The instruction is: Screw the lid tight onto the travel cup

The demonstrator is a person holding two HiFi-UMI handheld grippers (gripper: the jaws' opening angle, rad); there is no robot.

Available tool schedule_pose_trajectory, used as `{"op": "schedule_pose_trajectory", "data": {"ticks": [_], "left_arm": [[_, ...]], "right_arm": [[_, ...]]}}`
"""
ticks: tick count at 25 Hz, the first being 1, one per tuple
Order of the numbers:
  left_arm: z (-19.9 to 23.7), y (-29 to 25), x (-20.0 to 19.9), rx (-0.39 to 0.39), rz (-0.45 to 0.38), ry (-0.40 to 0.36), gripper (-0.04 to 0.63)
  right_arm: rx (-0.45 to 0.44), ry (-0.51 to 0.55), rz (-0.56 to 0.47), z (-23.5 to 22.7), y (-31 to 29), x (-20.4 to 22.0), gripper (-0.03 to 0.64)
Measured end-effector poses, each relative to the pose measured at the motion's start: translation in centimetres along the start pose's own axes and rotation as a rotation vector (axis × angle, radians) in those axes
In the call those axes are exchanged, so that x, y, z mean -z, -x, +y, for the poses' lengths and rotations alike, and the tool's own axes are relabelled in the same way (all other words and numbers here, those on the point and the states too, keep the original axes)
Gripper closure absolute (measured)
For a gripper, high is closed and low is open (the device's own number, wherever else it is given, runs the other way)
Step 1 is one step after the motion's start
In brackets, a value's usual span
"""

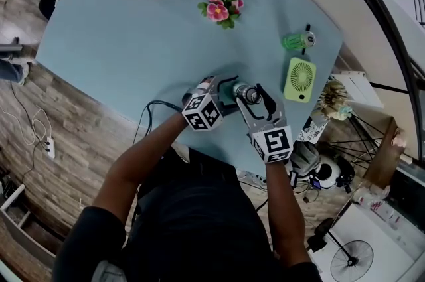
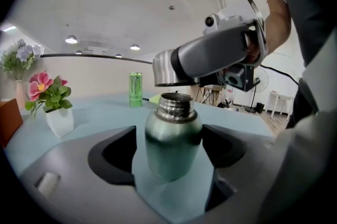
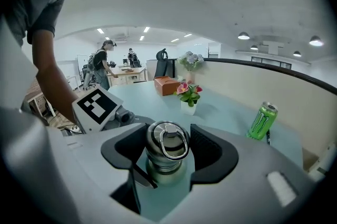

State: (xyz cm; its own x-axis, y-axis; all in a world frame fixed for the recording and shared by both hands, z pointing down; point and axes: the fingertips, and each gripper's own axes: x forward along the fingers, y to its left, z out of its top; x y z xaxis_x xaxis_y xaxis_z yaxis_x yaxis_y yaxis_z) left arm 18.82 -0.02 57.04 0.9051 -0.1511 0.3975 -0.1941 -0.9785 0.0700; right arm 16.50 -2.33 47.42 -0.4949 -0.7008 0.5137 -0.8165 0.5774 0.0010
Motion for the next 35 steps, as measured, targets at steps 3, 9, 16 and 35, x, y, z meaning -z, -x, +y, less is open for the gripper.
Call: {"op": "schedule_pose_trajectory", "data": {"ticks": [3,9,16,35], "left_arm": [[-0.1,-0.3,0.1,0.000,-0.005,0.007,0.176],[-0.3,-0.9,0.3,0.009,-0.005,0.013,0.178],[-0.3,-1.5,0.6,0.016,-0.005,0.026,0.178],[-0.2,-1.6,0.6,0.029,-0.044,0.029,0.169]], "right_arm": [[0.000,0.008,0.001,0.0,-0.2,0.5,0.354],[-0.006,0.028,0.005,-0.1,-0.8,1.5,0.354],[-0.024,0.040,-0.004,0.2,-1.0,1.7,0.354],[-0.028,0.244,0.090,0.9,-1.2,1.9,0.354]]}}
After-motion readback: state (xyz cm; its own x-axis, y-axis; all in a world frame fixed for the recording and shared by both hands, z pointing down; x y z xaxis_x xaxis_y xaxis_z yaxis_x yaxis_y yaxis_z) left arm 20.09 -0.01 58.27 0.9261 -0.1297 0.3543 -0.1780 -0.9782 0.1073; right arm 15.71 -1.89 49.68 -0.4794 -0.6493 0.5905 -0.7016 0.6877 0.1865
